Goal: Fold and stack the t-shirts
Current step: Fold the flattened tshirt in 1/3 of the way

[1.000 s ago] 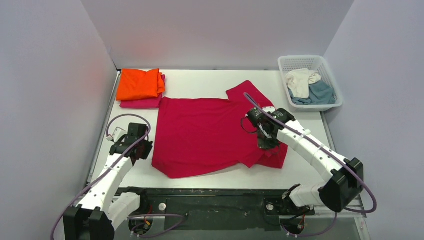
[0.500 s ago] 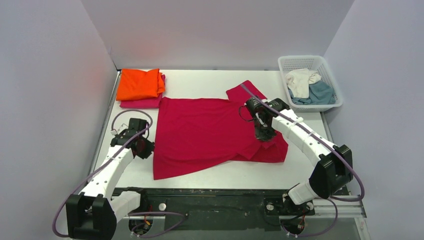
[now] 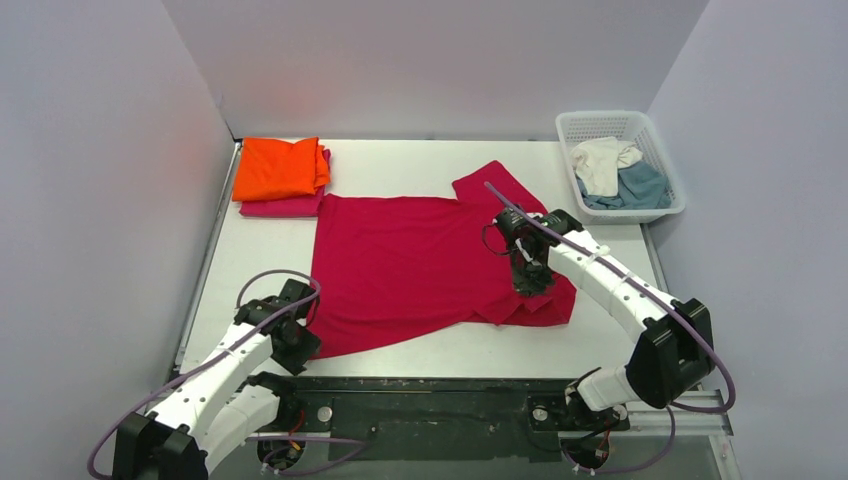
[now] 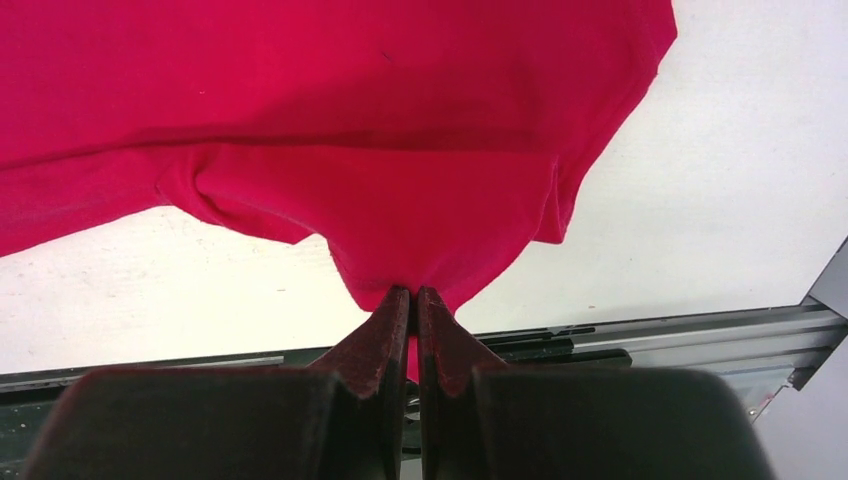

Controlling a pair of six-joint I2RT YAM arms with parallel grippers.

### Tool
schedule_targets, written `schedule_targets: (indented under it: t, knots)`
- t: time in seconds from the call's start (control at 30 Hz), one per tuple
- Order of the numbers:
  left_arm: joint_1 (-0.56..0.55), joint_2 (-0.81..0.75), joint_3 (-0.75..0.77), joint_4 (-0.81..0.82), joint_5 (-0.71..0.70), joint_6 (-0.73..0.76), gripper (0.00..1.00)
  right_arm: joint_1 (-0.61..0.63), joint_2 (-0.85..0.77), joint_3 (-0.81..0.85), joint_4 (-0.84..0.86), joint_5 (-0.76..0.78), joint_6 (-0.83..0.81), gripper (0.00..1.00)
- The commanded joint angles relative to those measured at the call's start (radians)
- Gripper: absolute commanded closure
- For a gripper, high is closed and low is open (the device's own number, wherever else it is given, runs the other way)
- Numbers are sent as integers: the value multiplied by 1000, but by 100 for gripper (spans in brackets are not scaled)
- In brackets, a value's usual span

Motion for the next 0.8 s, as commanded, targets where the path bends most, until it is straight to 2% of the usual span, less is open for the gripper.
schedule_targets:
  t: [0.0,0.1,0.4,0.57,0.63,0.77]
  knots:
    - [-6,-11,-51,98,-61,-87,51,0,-35,-12,-16,-5,-14,100]
    - [-5,3,-75,205,-62,-103,49,0,-41,-13,-15,-11,-17,100]
    - [-2,0,-73,198,-97,-106,47,0,-41,-27,-14,-14,-12,100]
    - [1,23,-113,271,-90,-108,48,0,-39,-35,-9,-15,-15,100]
    - [2,47,-116,279,-104,-105,53,0,-37,-38,-8,-18,-14,100]
    - [2,78,-109,285,-113,-92,74,-1,-36,-43,-3,-19,-12,100]
